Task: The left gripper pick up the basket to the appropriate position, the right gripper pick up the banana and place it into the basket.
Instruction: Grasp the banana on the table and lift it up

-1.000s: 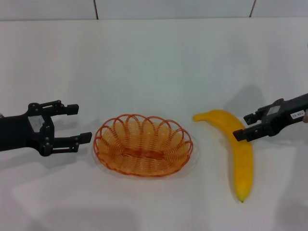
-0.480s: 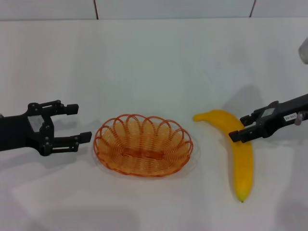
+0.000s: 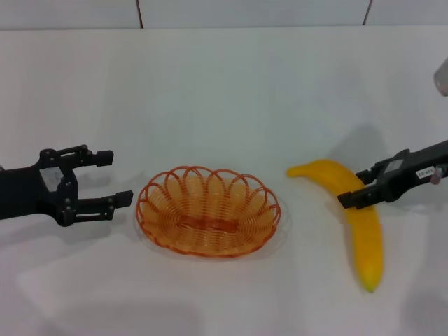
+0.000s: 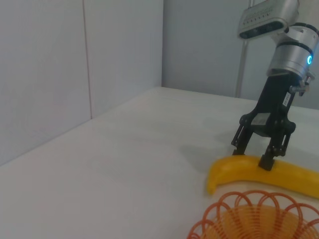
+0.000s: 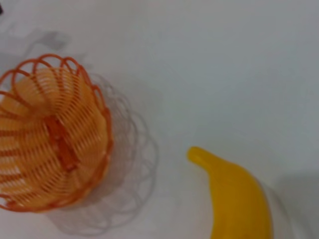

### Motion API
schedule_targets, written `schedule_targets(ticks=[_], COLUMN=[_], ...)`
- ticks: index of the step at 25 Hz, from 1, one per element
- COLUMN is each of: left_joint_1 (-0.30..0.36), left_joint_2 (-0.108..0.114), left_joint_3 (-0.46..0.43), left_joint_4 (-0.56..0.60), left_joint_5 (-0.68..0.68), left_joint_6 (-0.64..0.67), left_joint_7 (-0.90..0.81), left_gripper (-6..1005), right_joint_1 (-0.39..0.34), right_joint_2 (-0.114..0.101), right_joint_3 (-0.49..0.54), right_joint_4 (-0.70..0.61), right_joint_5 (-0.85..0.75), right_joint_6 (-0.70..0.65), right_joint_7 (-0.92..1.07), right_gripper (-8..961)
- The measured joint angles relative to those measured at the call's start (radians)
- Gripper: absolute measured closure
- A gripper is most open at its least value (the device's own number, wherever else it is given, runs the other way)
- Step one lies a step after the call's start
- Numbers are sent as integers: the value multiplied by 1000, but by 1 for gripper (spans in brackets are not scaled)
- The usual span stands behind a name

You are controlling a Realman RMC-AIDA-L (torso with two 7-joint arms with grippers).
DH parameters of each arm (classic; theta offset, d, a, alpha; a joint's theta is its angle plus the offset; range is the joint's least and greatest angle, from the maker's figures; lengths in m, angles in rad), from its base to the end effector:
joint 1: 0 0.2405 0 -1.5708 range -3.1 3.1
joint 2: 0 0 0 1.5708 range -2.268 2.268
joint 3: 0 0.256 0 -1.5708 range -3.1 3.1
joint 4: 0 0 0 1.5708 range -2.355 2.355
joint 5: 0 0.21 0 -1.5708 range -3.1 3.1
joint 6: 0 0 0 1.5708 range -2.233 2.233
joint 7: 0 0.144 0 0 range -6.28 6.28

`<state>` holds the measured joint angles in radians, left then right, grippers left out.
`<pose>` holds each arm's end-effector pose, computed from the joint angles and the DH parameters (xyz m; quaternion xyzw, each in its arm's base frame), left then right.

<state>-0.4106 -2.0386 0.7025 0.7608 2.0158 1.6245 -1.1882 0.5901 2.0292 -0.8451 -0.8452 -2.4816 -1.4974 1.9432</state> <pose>-0.2956 0.3034 0.0294 -0.9596 -0.1254 -0.1907 0.1644 0.2909 0.3459 0.0192 -0.9229 0.3658 -0.0433 0.1123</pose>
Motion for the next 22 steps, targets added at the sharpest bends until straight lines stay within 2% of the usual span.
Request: schedule_targets(ticks=[13,22], left_joint_1=[4,4], left_joint_2=[0,0], left_joint_3=[0,0], left_joint_4=[0,0], left_joint_5=[0,0], left_joint_6=[0,0], left_joint_7=[-1,-1], left_gripper=[176,175], right_joint_1=[-5,-5], right_joint_2=[-2,0], right_joint_3=[1,-10], right_joint_4=[-65,-56], right_joint_5=[-60,-98], right_joint_6=[20,45], right_joint_7=[60,76], right_gripper=[379,383])
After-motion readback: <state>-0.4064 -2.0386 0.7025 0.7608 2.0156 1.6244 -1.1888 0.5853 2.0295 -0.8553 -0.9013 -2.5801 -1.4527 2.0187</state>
